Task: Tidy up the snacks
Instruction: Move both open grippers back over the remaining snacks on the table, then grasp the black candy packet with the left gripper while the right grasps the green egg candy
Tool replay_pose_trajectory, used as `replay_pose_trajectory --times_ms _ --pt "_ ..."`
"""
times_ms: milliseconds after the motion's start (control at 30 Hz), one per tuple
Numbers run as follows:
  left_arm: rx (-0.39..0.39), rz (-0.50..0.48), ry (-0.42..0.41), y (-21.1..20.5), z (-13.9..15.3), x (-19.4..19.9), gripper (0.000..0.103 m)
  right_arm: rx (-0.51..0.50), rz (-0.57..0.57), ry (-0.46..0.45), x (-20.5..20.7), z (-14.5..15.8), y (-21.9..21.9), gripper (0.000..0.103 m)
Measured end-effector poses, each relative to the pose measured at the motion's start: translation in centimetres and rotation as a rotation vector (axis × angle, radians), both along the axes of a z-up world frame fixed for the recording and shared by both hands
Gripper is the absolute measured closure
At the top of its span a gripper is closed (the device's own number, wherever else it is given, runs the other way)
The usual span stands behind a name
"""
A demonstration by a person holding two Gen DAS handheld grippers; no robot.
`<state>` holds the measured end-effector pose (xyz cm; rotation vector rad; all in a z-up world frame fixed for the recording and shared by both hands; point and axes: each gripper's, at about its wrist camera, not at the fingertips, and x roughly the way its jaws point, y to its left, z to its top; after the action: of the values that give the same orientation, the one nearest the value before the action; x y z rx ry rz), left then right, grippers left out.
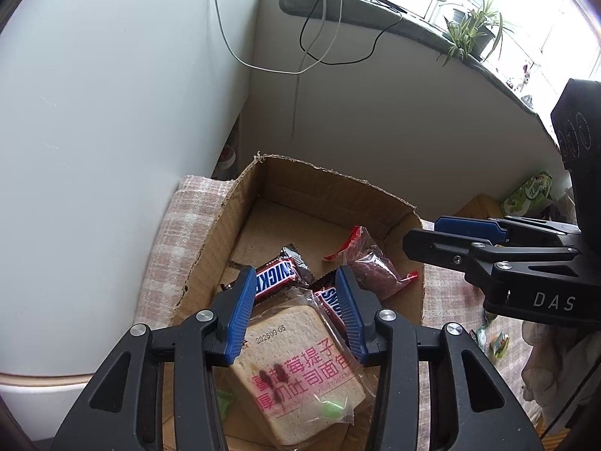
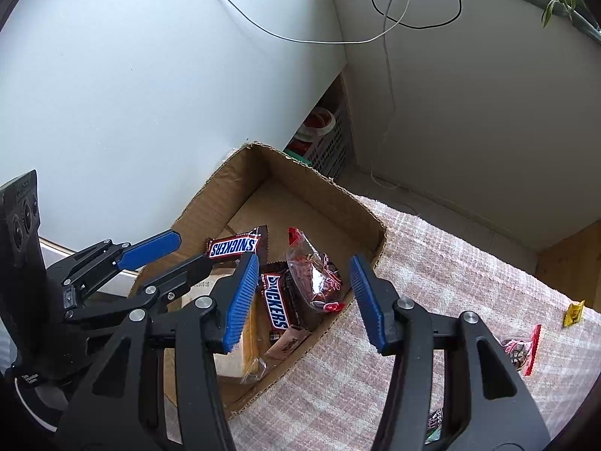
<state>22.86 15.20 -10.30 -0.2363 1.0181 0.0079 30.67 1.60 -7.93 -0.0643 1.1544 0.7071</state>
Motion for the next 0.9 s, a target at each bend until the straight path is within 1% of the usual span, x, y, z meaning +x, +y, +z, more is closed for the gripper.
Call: replay_pose_trajectory --times_ms 167,233,300,333,500,700,900 --pt "-0.011 0.005 -0.017 -0.1 1.0 -1.0 0.060 0.005 -0.019 -0.021 -0.8 1.1 -2.2 0.049" --pt "-0.019 -0.001 -0.027 -0.4 1.4 -1.3 0.060 0.015 -0.036 -0.030 -1.0 1.6 -3.8 0.038" --pt "-0.018 -0.012 -0.034 -1.0 1.9 -1.7 0.060 0.007 -0.047 -0.039 -1.2 1.9 -5.5 0.032" --pt "-0.020 -0.018 -0.039 -1.3 2.1 -1.9 0.060 -0.007 -0.048 -0.041 -1.2 1.9 -6.3 0.031" --pt "-0.032 -0.061 -0.056 -3.4 2.6 -2.8 0.060 -0.058 -0.087 -0.051 -1.7 1.2 -11.3 0.031" --pt "-0.048 -0.143 -0.047 -7.1 2.1 -3.2 0.060 -0.071 -0.169 -0.028 -2.4 0.5 -17.8 0.031" --pt "-0.056 -0.262 -0.011 -11.9 0.7 -3.4 0.060 -0.101 -0.219 0.001 -4.5 -1.0 -21.9 0.031"
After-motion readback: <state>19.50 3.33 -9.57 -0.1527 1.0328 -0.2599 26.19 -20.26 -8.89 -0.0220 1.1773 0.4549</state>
